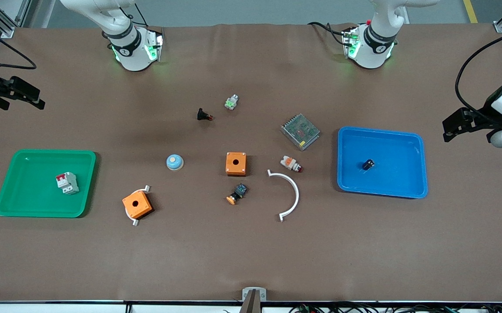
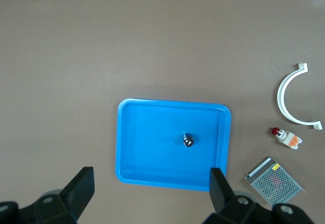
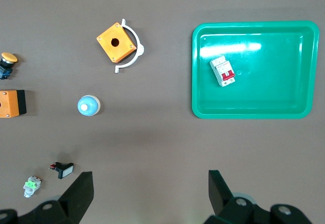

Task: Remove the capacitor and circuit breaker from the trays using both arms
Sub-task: 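Reach the left gripper to the capacitor while the right gripper reaches the breaker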

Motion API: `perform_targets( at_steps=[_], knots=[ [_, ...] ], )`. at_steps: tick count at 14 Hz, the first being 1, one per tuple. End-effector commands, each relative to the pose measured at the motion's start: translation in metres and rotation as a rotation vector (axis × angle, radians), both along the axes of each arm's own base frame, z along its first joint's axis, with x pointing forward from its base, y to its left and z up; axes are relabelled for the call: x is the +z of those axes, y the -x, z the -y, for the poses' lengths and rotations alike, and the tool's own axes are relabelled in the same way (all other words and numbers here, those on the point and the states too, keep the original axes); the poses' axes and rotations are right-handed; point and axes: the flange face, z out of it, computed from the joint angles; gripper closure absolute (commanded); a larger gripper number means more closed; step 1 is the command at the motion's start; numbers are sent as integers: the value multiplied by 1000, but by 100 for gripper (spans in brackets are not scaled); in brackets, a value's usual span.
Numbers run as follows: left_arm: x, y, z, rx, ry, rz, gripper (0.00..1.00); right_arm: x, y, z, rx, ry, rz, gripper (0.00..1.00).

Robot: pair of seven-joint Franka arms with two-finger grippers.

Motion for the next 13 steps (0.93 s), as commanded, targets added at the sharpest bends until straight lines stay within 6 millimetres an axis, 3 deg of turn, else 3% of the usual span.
perform_targets(
  at_steps=[1,3,4,6,8,11,13],
  knots=[
    [1,-1,0,-16,10,-16,0,2,9,3,11,9,10,0],
    [2,-1,9,-33,3,-14,0,2,9,2,14,9,9,0],
    [-8,-6,9,-16,1,-30,0,2,9,2,14,9,9,0],
    [-35,-14,3,-4,10,-81,0,1,8,3,13,11,8,0],
    [-76,-13,0,-4,33,-185,0,-3,4,6,14,43,18,0],
    [-143,-34,15,-17,55,-253,0,-47,-11,24,30,78,-6,0],
    [-192,-35,29,-42,53,-273,0,-87,-21,39,80,84,3,0]
  ],
)
